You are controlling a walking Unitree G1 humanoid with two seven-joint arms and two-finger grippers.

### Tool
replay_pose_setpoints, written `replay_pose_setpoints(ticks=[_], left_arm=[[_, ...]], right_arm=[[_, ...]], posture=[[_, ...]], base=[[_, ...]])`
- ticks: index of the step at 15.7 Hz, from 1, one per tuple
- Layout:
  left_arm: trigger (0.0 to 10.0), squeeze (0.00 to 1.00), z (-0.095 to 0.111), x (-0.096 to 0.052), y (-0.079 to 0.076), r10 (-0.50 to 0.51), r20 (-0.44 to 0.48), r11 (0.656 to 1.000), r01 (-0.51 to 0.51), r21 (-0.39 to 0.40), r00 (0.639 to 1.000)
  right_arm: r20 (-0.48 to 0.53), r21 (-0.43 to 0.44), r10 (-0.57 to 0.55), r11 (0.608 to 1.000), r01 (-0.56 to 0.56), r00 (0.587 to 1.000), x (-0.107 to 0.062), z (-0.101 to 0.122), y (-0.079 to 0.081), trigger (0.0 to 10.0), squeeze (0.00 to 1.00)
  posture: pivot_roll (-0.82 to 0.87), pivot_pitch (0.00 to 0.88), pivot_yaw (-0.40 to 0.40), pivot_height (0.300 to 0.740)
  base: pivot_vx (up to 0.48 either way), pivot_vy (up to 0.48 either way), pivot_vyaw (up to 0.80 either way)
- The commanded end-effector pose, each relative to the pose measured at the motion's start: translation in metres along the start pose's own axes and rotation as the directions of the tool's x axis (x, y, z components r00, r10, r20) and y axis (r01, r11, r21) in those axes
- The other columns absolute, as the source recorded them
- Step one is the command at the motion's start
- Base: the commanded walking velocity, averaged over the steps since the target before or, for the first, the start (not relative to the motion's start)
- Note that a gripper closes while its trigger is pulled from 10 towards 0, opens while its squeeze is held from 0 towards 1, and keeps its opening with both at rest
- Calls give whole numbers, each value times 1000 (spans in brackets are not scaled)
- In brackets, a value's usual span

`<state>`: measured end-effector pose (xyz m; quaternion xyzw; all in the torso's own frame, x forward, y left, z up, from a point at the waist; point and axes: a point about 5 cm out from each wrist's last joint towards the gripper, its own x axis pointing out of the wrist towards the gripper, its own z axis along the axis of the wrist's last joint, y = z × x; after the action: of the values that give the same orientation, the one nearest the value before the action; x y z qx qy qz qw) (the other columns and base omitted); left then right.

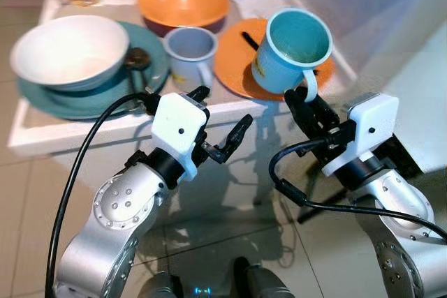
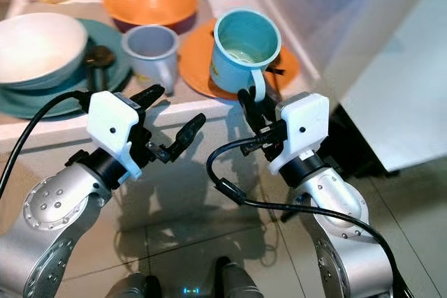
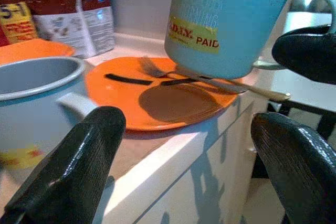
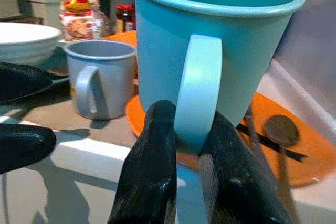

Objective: Setting the table

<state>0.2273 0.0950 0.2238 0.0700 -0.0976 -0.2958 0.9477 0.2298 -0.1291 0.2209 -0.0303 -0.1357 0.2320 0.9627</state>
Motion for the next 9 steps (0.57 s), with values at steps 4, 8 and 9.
replay_pose_setpoints(ticks=[4,8,9], left_arm=[[10000,0,18,-2,2,31,110,999,-29,-19,993],[10000,0,24,-5,1,9,150,1000,-9,-6,989],[10000,0,24,-6,2,20,155,1000,-18,-10,988]], right_arm=[[17,-26,11,1000,-10,1000,-2,8,2,10000,0],[25,-26,10,1000,-9,1000,0,9,3,10000,0],[19,-28,12,1000,-11,1000,0,7,4,10000,0]], posture=[[-17,204,-50,740],[-13,187,-52,740],[-11,181,-53,740]], base=[[0,0,-800],[0,0,-600],[0,-330,0]])
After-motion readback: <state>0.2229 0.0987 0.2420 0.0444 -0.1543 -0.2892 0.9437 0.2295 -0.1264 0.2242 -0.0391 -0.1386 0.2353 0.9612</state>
